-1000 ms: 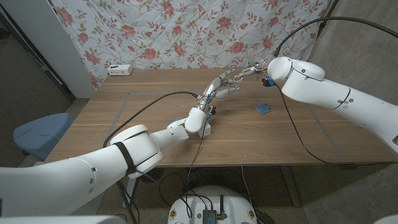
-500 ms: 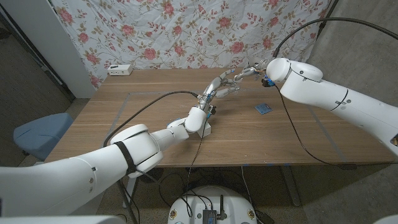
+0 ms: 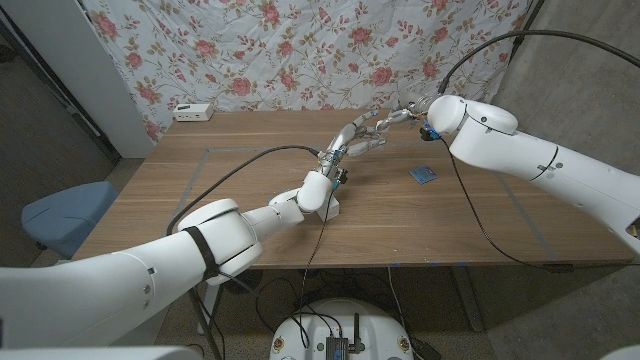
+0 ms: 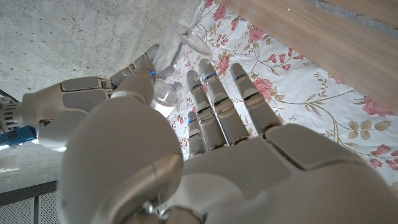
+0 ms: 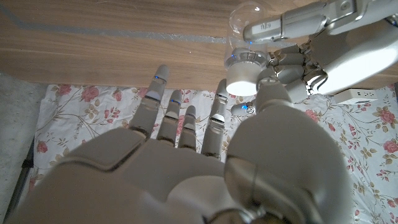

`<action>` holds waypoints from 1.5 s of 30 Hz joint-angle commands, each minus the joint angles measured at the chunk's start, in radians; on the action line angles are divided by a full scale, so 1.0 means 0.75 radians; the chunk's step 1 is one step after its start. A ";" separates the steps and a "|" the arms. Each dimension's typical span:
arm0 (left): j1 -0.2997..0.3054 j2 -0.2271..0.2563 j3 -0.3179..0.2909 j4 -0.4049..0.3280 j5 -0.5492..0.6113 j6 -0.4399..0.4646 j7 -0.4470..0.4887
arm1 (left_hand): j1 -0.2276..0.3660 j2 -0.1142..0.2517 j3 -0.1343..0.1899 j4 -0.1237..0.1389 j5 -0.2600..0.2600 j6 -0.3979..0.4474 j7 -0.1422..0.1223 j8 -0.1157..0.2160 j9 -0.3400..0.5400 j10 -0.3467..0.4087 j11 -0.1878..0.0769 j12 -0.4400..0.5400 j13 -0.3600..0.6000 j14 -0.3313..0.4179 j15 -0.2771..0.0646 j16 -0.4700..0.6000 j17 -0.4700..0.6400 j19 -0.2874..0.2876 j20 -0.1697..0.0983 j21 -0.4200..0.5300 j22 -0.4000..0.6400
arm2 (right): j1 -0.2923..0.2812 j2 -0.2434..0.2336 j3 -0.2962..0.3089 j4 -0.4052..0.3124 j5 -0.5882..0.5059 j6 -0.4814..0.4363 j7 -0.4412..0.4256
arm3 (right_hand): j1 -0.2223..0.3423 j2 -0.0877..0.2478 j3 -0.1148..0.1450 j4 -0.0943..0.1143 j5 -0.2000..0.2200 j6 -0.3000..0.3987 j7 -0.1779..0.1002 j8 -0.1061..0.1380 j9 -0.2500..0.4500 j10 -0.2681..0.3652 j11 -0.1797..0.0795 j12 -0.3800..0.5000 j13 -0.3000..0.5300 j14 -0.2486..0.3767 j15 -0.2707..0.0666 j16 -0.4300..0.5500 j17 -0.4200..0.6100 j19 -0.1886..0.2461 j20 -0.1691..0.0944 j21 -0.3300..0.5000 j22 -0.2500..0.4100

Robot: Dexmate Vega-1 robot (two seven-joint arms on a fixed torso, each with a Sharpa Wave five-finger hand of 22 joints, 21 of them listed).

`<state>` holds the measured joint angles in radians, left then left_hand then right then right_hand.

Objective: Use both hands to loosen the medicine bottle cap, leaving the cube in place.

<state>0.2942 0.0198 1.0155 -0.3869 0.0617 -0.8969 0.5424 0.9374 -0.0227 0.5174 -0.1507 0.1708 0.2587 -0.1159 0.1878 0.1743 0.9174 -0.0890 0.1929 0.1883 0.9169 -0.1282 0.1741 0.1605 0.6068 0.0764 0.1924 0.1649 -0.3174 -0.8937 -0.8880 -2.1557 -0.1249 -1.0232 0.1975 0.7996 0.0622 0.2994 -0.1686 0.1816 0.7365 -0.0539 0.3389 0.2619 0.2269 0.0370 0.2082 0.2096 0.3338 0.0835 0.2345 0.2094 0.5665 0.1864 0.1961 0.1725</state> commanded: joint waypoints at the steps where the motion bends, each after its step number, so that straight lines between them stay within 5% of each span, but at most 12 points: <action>1: 0.004 0.004 0.007 -0.004 0.017 -0.025 0.032 | 0.009 0.013 0.006 0.000 0.008 0.006 -0.008 -0.002 0.002 0.061 -0.057 0.004 0.005 0.013 -0.108 0.002 0.003 0.005 -0.007 -0.002 0.007 | -0.041 -0.004 0.035 -0.021 -0.004 0.015 -0.031 | 0.025 0.010 0.015 0.001 0.005 0.032 -0.009 0.015 0.002 0.017 -0.046 0.011 -0.001 0.012 -0.025 0.008 0.002 0.015 -0.006 0.006 0.001; 11: 0.012 0.009 0.003 -0.010 0.035 -0.043 0.047 | 0.008 0.015 0.007 0.002 0.008 0.003 -0.007 -0.004 0.003 0.063 -0.059 0.004 0.005 0.014 -0.107 0.002 0.003 0.007 -0.004 -0.002 0.007 | -0.054 -0.005 0.043 -0.023 -0.004 0.021 -0.033 | 0.077 0.026 0.037 -0.008 0.004 0.041 -0.023 0.012 -0.007 0.009 -0.117 0.000 -0.003 0.014 -0.055 0.007 0.004 0.017 -0.012 0.004 0.002; 22: 0.010 0.008 -0.002 -0.012 0.042 -0.044 0.040 | 0.008 0.012 0.005 0.001 0.008 0.005 -0.009 -0.003 0.002 0.065 -0.060 0.004 0.005 0.015 -0.107 0.002 0.003 0.006 -0.003 -0.002 0.007 | -0.059 -0.014 0.056 -0.026 0.020 0.022 -0.012 | 0.173 0.065 0.085 -0.021 0.015 -0.005 -0.052 -0.021 -0.020 -0.006 -0.130 -0.009 -0.006 -0.002 -0.071 0.000 0.005 0.002 -0.016 -0.002 0.002; 45: 0.016 0.011 -0.006 -0.016 0.057 -0.050 0.059 | 0.005 0.013 0.005 0.002 0.008 0.003 -0.011 -0.003 0.002 0.065 -0.053 0.004 0.005 0.016 -0.106 0.002 0.003 0.008 -0.002 -0.001 0.007 | -0.069 -0.032 0.087 -0.022 0.062 0.082 0.020 | 0.266 0.093 0.125 -0.022 0.025 -0.009 -0.110 -0.042 -0.032 -0.028 -0.180 -0.016 -0.008 -0.022 -0.093 -0.005 0.009 -0.025 -0.022 -0.007 0.003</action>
<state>0.3042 0.0271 1.0132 -0.3973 0.1003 -0.9315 0.5809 0.9402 -0.0203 0.5166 -0.1514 0.1687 0.2586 -0.1159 0.1878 0.1744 0.9190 -0.0871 0.1930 0.1879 0.9184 -0.1266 0.1741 0.1604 0.6070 0.0766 0.1923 0.1649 -0.3625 -0.9109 -0.8389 -2.1762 -0.0969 -0.9879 0.2001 0.9823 0.1266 0.3831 -0.1871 0.1896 0.7125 -0.1097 0.3079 0.2359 0.2054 -0.0880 0.1995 0.2045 0.3139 0.0211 0.2345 0.2117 0.5510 0.1728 0.1921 0.1726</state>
